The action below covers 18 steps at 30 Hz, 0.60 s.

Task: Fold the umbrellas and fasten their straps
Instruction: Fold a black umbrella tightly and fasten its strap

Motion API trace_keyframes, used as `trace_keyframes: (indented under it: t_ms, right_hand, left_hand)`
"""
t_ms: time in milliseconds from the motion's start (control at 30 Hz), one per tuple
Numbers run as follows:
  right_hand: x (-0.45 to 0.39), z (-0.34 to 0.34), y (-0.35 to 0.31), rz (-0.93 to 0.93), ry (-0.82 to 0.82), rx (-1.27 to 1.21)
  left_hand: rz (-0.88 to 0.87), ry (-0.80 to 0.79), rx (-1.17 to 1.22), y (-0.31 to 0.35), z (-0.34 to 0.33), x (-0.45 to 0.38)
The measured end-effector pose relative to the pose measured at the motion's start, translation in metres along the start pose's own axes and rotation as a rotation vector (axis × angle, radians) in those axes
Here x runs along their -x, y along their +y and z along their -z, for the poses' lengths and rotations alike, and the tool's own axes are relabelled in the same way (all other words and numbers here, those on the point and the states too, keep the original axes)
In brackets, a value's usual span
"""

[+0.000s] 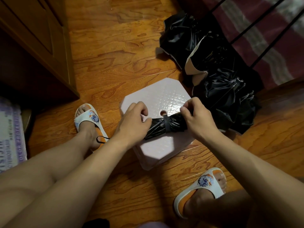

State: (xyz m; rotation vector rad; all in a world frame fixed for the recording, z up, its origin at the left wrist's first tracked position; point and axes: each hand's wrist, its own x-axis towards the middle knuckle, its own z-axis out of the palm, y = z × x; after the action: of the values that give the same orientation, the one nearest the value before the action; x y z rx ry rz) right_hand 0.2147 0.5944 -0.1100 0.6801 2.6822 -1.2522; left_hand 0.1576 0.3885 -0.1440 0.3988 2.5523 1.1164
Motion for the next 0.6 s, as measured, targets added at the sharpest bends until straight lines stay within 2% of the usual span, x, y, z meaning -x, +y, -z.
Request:
trace_keyframes:
  t_ms: [100, 167, 233, 300, 333, 433, 600]
  right_hand:
    - [0.006, 0.003, 0.002, 0.152, -0.091, 0.133]
    - [0.009, 0.002, 0.005, 0.202, -0.097, 0.228]
    - [0.011, 0.001, 0.007, 0.219, -0.045, 0.259]
    - [0.011, 0.000, 0.007, 0.167, -0.001, 0.258]
    - [0.012, -0.001, 0.006, 0.123, 0.012, 0.233]
    - [0.014, -0.004, 0.003, -0.007, 0.034, 0.134]
    - [0.016, -0.004, -0.005, -0.164, -0.007, -0.192]
  left_hand:
    - [-0.066, -0.039, 0.069, -0.004, 0.007, 0.004]
    - [-0.139, -0.076, 0.091, -0.006, 0.008, 0.009]
    - [-0.254, -0.116, -0.047, -0.009, 0.008, 0.012]
    - [-0.327, -0.155, -0.269, -0.013, 0.007, 0.015]
    - [-0.336, -0.156, -0.308, -0.014, 0.007, 0.016]
    - [-0.315, -0.143, -0.221, -0.016, 0.005, 0.016]
    - [-0.204, -0.144, -0.254, -0.015, 0.000, 0.013]
